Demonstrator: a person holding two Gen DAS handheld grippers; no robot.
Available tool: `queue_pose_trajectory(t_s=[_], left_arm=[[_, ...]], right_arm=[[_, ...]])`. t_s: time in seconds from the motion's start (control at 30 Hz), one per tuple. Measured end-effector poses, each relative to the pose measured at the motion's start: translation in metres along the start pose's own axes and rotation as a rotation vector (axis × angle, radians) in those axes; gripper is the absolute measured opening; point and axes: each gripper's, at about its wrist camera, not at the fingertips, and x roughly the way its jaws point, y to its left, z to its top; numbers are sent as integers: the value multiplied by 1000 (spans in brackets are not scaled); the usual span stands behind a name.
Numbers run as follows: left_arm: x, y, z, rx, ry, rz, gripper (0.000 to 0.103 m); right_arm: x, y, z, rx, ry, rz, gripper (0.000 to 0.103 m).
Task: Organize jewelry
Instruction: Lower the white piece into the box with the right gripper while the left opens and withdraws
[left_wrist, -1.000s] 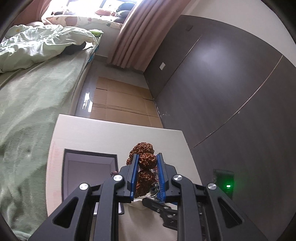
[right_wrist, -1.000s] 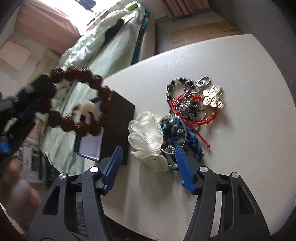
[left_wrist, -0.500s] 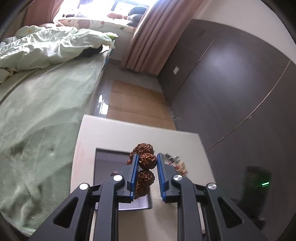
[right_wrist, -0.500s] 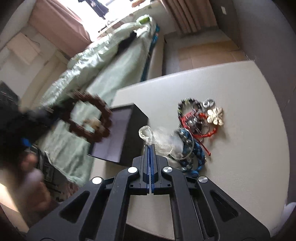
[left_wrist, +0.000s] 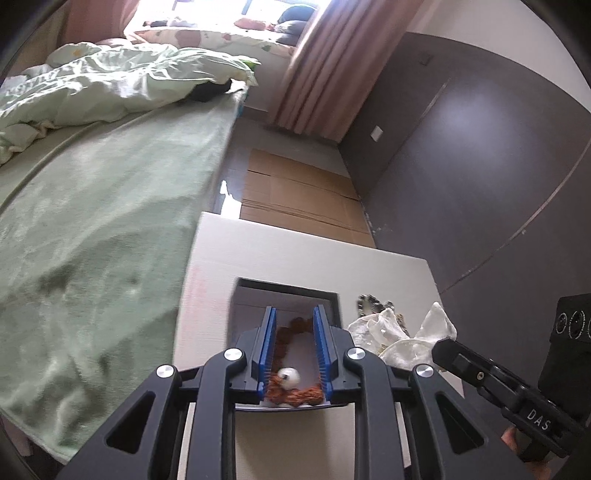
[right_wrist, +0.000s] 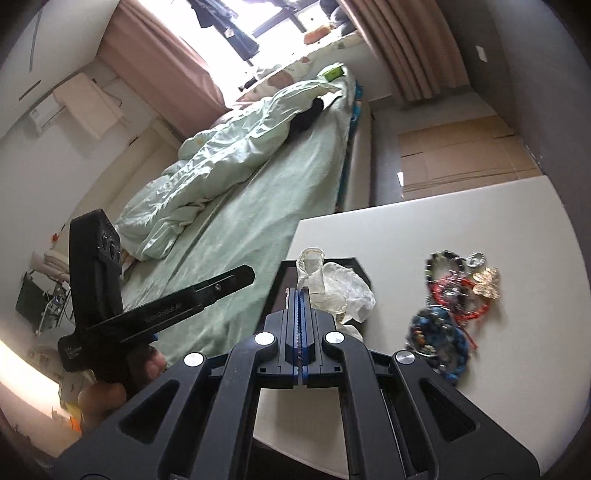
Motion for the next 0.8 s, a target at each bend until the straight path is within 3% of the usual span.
queue_pose_trajectory(t_s=[0.03,0.17,0.33,0.4,0.43,0.5,0.53,0.67,0.8], left_arm=[[-3,5,1,-6,-9,13,19],[-16,18,3,-27,-50,38,45],[-21,26,4,-36,-57,42,50],[-21,27,4,-30,-62,48,55],[-21,28,4,-28,-64,50,57],[-21,27,4,-24,-65,52,57],[-20,27,4,-22,-64,51,61],[-19,16,2,8,-70,47,69],[-16,1,-1,45,-68,37,74]], right_arm=[[4,3,1,-6,5,5,2],[22,19,10,-35,24,19,2],[48,24,10,-52,86,-18,4],[57,18,6,-36,122,-28,24],[57,13,5,-22,119,-25,31],[47,8,5,-12,88,-45,58],[43,6,6,-9,77,-50,64],[17,-9,9,16,21,-82,67],[1,-32,7,65,21,-132,67]])
